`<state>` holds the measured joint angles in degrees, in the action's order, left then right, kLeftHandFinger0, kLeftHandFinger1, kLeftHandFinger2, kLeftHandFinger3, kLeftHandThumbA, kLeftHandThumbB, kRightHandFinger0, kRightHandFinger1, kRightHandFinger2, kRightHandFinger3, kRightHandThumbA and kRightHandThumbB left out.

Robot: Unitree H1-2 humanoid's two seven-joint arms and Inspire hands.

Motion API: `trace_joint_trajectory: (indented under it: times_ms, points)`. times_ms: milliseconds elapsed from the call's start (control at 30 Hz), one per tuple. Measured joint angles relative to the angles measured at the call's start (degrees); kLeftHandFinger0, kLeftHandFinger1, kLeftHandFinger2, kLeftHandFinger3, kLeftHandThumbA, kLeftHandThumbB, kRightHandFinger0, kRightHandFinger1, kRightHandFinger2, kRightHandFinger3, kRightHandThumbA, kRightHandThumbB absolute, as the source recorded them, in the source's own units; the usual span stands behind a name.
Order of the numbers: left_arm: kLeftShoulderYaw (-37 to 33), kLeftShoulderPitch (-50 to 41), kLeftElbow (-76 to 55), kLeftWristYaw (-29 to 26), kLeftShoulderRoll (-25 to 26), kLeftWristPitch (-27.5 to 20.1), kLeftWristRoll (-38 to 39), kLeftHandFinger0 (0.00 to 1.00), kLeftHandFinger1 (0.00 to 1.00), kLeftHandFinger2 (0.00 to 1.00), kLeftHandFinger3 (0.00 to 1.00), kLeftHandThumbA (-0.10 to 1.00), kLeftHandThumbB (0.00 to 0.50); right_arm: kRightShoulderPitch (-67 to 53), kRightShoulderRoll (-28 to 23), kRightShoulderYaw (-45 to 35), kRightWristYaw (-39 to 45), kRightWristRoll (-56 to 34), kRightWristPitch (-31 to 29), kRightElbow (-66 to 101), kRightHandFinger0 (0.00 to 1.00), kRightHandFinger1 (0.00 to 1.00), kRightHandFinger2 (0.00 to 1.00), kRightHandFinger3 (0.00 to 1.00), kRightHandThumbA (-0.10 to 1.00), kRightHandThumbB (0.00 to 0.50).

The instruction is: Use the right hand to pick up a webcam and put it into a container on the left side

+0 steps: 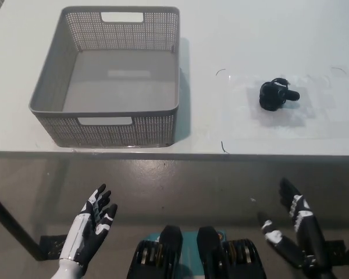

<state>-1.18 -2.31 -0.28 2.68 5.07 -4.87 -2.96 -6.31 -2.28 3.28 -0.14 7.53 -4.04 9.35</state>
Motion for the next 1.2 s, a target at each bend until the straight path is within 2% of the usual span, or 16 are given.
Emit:
trace_joint_trajectory:
  times_ms: [33,67,167,233,300,400,433,467,567,600,667,733,800,900,1067,1200]
  points:
    - [0.01,0.02,-0.16,0.05,0.05,0.0,0.0,1.0,1.0,1.0,1.0,0.75,0.0,0.04,-0.36,-0.21,-0.17,1.05,0.66,1.85,1.0,1.0,1.0,1.0,0.46,0.439]
    - [0.03,-0.02,-0.25,0.13,0.13,0.0,0.0,1.0,1.0,1.0,1.0,0.75,0.0,0.21,-0.71,-0.55,-0.35,2.16,1.28,4.1,1.0,1.0,1.0,1.0,0.44,0.497]
    - [0.04,-0.14,-0.65,0.38,0.33,0.11,0.08,1.0,1.0,1.0,1.0,0.77,0.0,1.29,-1.14,-1.52,-0.59,4.23,3.42,9.66,0.98,1.0,1.0,1.0,0.41,0.5]
    - [0.04,-0.35,-1.04,0.66,0.34,0.19,0.2,1.0,1.0,1.0,1.0,0.79,0.0,2.6,-1.37,-2.0,-0.6,6.1,4.93,13.75,0.92,1.0,1.0,1.0,0.41,0.5]
    - [0.04,-0.77,-1.58,0.76,0.34,0.2,0.36,1.0,1.0,1.0,1.0,0.82,0.0,5.12,-2.08,-2.51,-0.58,8.54,6.11,17.51,0.96,1.0,1.0,1.0,0.43,0.5]
    - [0.04,-2.21,-2.25,0.82,0.35,0.2,0.61,1.0,1.0,1.0,1.0,0.83,0.0,9.59,-3.34,-3.0,-0.52,11.98,7.86,20.93,0.99,1.0,1.0,1.0,0.49,0.5]
    - [0.03,-3.01,-2.43,0.85,0.34,0.21,0.67,1.0,1.0,1.0,1.0,0.84,0.0,11.29,-3.88,-3.08,-0.47,13.13,8.61,21.28,1.0,1.0,1.0,1.0,0.56,0.5]
    - [0.03,-3.27,-2.52,0.85,0.33,0.22,0.69,1.0,1.0,1.0,1.0,0.85,0.0,11.94,-4.1,-3.13,-0.45,13.56,8.85,21.34,1.0,1.0,1.0,1.0,0.56,0.5]
    - [0.04,-5.43,-2.78,0.87,0.34,0.24,0.77,1.0,1.0,1.0,1.0,0.86,0.007,19.77,-7.2,-3.13,0.44,17.12,11.39,20.35,1.0,1.0,1.0,1.0,0.68,0.5]
    - [0.05,-5.72,-2.78,0.88,0.35,0.24,0.82,1.0,1.0,1.0,1.0,0.87,0.027,21.58,-8.11,-3.03,0.9,17.88,12.05,19.72,1.0,1.0,1.0,1.0,0.68,0.5]
    - [0.07,-6.1,-2.83,0.92,0.41,0.24,0.91,1.0,1.0,1.0,1.0,0.88,0.032,26.69,-10.66,-2.53,2.28,19.32,13.74,17.83,1.0,1.0,1.0,1.0,0.73,0.5]
    - [0.07,-6.17,-2.83,0.94,0.49,0.23,0.93,1.0,1.0,1.0,1.0,0.87,0.056,31.45,-13.08,-1.66,3.92,20.59,15.41,14.79,1.0,1.0,1.0,1.0,0.84,0.5]
    - [0.03,-6.15,-2.83,0.98,0.54,0.23,0.92,1.0,1.0,1.0,1.0,0.87,0.076,35.59,-14.75,-0.72,5.16,21.21,16.47,11.51,1.0,1.0,1.0,1.0,0.8,0.5]
    - [0.0,-6.16,-2.82,1.08,0.61,0.23,0.87,1.0,1.0,1.0,1.0,0.88,0.087,42.22,-16.77,0.89,6.85,21.81,18.11,3.6,1.0,1.0,1.0,1.0,0.83,0.5]
    - [-0.02,-6.15,-2.77,1.16,0.72,0.24,0.65,1.0,1.0,1.0,1.0,0.89,0.095,52.42,-17.89,4.53,8.72,22.78,19.03,-11.55,1.0,1.0,1.0,1.0,0.85,0.5]
    - [-0.08,-6.14,-2.68,1.23,0.72,0.24,0.62,1.0,1.0,1.0,1.0,0.89,0.085,59.08,-18.03,7.72,10.02,23.51,19.47,-22.31,1.0,1.0,1.0,1.0,0.79,0.5]
